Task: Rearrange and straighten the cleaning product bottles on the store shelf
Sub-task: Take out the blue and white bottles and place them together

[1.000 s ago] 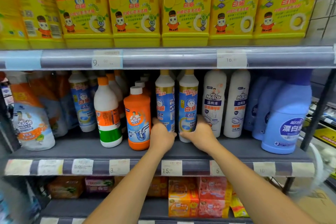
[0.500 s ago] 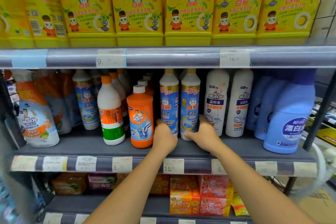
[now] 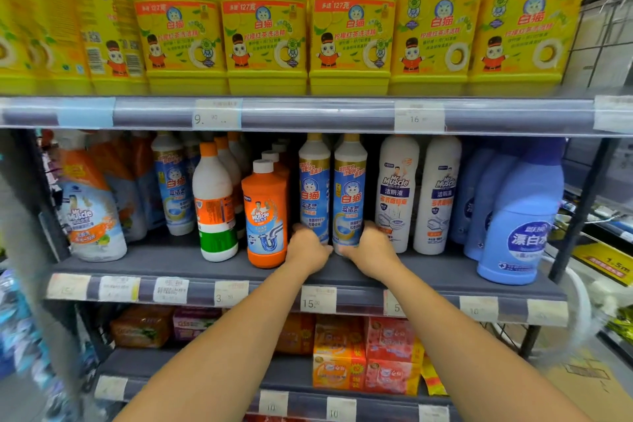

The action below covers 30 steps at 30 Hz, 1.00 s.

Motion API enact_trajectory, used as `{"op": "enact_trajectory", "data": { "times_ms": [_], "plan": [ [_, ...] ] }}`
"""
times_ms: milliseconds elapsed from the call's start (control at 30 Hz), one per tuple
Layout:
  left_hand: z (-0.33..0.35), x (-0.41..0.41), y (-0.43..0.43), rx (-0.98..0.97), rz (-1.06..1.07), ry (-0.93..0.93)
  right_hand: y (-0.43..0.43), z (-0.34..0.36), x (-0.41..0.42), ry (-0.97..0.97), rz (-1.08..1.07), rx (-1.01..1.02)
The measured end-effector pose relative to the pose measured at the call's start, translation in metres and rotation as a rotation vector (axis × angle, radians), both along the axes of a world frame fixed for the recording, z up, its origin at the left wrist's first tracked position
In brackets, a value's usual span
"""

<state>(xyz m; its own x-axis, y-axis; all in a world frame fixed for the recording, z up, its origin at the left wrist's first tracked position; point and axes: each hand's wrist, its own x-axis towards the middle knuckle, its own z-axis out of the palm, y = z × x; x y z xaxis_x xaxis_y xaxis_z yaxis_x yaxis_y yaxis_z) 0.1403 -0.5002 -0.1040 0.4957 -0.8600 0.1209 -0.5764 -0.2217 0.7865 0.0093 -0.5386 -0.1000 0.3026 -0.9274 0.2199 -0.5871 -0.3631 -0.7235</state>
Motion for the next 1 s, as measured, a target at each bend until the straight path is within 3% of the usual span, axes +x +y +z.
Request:
{"op": "enact_trajectory", "data": {
  "times_ms": [167, 333, 567, 800, 1000],
  "plan": [
    [0.01, -0.005, 0.039, 0.018, -0.051, 0.055, 0.03, 0.004, -0.016, 0.012, -0.024, -0.071],
    [0.01, 0.008, 0.114, -0.03, -0.082, -0.354, 0.074, 0.007, -0.021, 0.305, 0.148, -0.303],
    [0.009, 0.062, 0.192, 0.264, -0.047, -0.705, 0.138, 0.008, 0.021, 0.478, 0.393, -0.36],
    [0.008, 0.131, 0.217, 0.344, 0.039, -0.787, 0.163, 0.004, 0.08, 0.566, 0.441, -0.414],
    [0.014, 0.187, 0.205, 0.274, 0.069, -0.729, 0.171, 0.009, 0.135, 0.585, 0.406, -0.479]
  ]
}}
